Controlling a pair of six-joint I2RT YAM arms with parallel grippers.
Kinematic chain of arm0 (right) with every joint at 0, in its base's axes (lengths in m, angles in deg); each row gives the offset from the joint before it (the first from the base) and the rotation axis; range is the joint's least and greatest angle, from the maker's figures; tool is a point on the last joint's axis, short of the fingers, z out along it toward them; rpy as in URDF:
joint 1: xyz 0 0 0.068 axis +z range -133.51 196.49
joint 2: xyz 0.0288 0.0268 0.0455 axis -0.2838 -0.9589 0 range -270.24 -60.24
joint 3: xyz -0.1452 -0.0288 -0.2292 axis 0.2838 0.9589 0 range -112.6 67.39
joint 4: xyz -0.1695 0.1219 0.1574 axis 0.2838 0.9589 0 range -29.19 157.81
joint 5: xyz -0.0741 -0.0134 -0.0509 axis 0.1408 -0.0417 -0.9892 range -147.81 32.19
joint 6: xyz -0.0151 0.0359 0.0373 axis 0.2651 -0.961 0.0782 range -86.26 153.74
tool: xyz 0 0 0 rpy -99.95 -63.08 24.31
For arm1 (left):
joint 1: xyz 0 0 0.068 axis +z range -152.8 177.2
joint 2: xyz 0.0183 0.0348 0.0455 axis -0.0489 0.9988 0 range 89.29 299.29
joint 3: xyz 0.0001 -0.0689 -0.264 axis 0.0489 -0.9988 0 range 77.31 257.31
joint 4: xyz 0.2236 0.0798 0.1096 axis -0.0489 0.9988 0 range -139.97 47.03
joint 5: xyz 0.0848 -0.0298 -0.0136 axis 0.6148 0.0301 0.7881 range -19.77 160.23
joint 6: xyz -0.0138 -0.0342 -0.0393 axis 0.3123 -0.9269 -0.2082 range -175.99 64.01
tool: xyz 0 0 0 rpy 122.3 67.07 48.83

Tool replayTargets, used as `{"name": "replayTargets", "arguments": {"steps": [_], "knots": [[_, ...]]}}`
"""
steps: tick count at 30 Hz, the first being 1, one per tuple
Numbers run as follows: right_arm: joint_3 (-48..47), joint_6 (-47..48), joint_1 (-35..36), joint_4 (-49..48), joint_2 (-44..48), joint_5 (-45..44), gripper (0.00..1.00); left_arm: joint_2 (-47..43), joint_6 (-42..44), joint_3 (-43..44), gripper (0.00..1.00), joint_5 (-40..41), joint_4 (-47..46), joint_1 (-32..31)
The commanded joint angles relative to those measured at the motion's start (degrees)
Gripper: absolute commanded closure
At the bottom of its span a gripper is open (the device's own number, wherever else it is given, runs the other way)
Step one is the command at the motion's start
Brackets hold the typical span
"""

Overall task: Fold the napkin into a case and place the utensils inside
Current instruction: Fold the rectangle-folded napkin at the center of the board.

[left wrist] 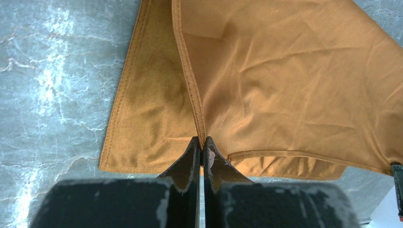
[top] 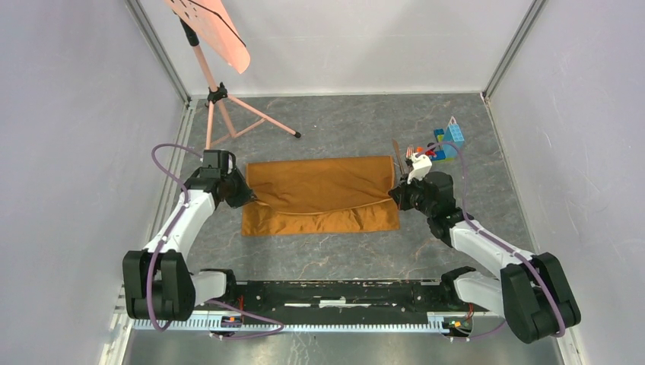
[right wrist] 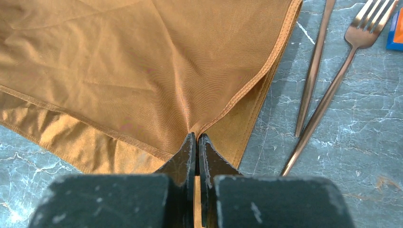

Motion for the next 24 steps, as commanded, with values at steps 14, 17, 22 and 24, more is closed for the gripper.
{"name": "replayTargets", "arguments": {"steps": [14,17,22,24], "knots": [[7.2,-1.2,0.1,1.7,7.8,2.6,1.00,-5.4,-2.5,-4.6,0.98,6.9,4.6,0.4],[9.3,-2.4,0.1,-0.5,7.3,3.5,1.00,-4.2,-4.6,-6.0,0.98,8.6,4.4,0.4],[10.7,-2.4,0.2,-2.0,5.1,3.7,1.00,-1.2,-5.7,-6.6,0.98,11.9,3.5,0.4],[10.4,-2.1,0.2,-2.0,4.3,4.1,1.00,-0.4,-5.5,-6.0,0.98,12.1,4.1,0.4]]}}
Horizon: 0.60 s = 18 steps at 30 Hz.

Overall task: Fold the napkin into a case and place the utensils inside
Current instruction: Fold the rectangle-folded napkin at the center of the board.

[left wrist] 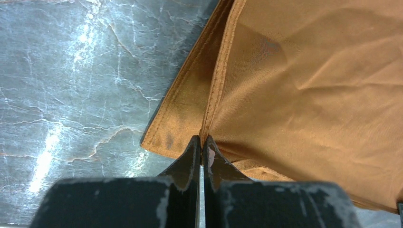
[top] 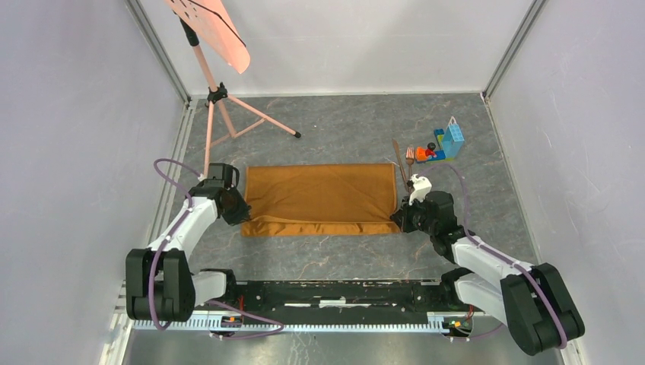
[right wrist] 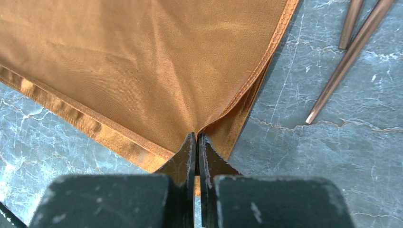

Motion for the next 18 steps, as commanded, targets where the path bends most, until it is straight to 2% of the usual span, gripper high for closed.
{"name": "replayTargets", "arguments": {"steps": [1,9,18], "knots": [[-0.3,0.2,0.2,-3.7,-1.2,1.2,0.99,1.3,-2.6,1.0,0.98,3.7,-0.1,0.4],[-3.5,0.3,1.0,1.5,3.2,1.8,0.94,-3.0,-3.0,1.9,0.98,4.5,2.4,0.4],[-2.5,-1.5,1.8,4.4,4.6,3.0,0.92,-3.2,-4.3,0.1,0.98,5.0,2.4,0.4]]}}
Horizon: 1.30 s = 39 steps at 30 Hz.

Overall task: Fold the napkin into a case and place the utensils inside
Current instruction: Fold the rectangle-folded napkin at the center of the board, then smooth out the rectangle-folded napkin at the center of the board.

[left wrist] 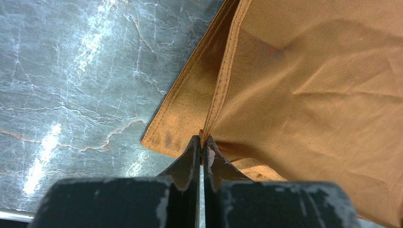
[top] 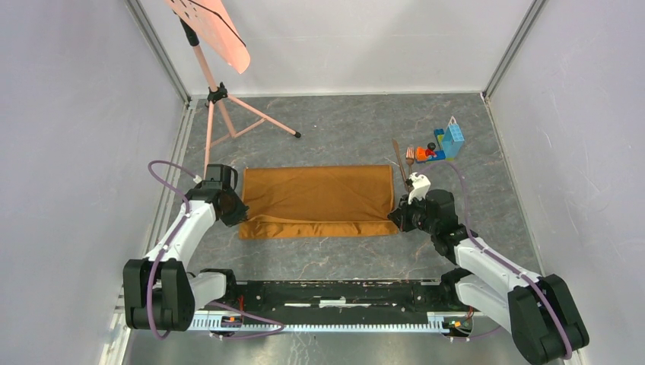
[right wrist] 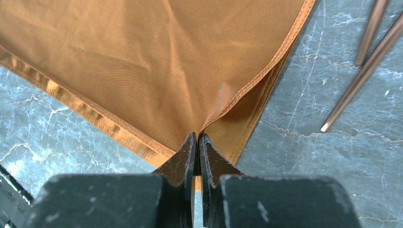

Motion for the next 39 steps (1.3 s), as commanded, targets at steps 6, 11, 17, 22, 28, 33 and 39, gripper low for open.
{"name": "replayTargets", "arguments": {"steps": [6,11,17,22,28,33,39], "knots": [[-0.1,-1.8,1.3,3.3,3.0,1.4,0.90,-2.8,-5.1,-0.8,0.98,3.6,1.9,0.4],[0.6,0.0,1.5,5.9,2.3,-0.5,0.76,-4.0,-6.6,-1.6,0.81,3.4,2.0,0.4],[-4.4,-0.6,1.6,14.6,6.8,-2.1,0.50,-8.8,-5.5,3.2,0.54,5.8,8.5,0.4],[-5.6,-0.3,1.4,16.1,7.9,-4.4,0.38,-13.4,-4.0,6.1,0.41,4.5,8.1,0.4],[-7.2,-1.6,1.4,10.8,2.5,-3.2,0.29,-7.3,2.3,5.5,0.27,-7.0,0.1,0.4],[-7.4,-3.3,1.4,2.3,-6.9,0.8,0.25,1.7,4.0,4.4,0.25,-19.6,-9.7,0.3],[-9.3,-3.2,1.5,-6.1,-17.7,0.4,0.26,6.7,0.4,-0.5,0.18,-22.8,-21.3,0.3]]}}
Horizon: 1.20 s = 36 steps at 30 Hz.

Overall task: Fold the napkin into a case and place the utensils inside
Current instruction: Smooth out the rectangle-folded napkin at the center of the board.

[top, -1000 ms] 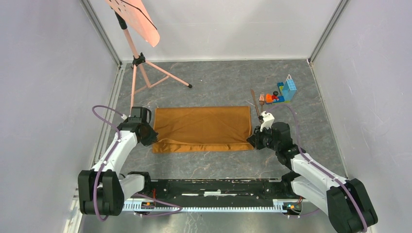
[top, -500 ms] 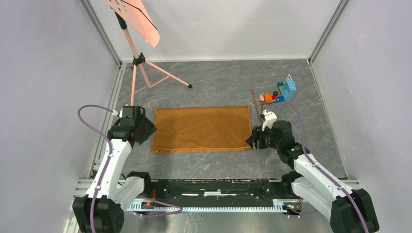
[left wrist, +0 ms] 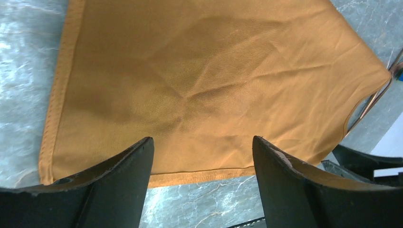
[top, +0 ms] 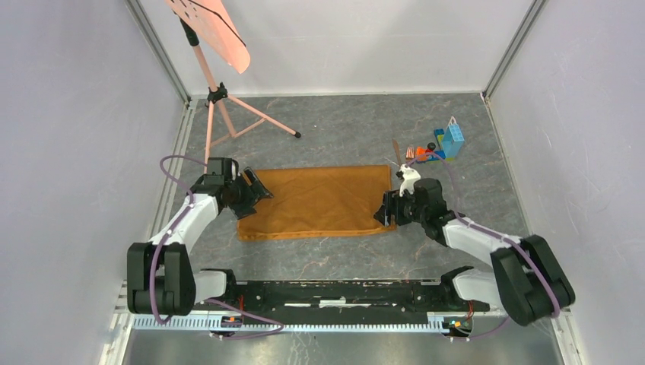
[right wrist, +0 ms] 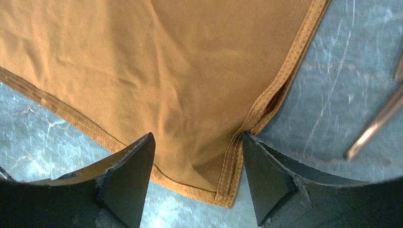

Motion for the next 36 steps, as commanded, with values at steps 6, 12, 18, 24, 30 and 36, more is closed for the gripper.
{"name": "replayTargets", "arguments": {"steps": [6,12,18,24,30,36], "knots": [[-5.9,2.4,0.2,-9.4,-12.9,-2.9,0.27,5.2,0.9,-3.3,0.14,-5.4,-12.6,0.3],[-12.9,6.0,0.6,0.1,-11.9,-6.3,0.27,-1.0,2.6,-2.0,0.11,-4.6,-7.4,0.2],[-15.2,3.8,1.0,17.6,-1.5,-15.5,0.20,-11.6,3.6,-1.0,0.09,-2.1,0.7,0.3],[-12.3,-3.6,1.0,22.0,0.0,-15.5,0.31,-15.6,-2.1,0.1,0.17,5.5,9.0,0.3],[-12.0,-1.7,1.1,18.3,-3.5,-16.2,0.34,-14.9,-14.1,-1.0,0.39,20.6,18.7,0.3],[-11.9,0.7,1.1,16.4,-5.0,-15.0,0.36,-10.7,-17.9,-2.4,0.49,25.6,21.8,0.5]]}}
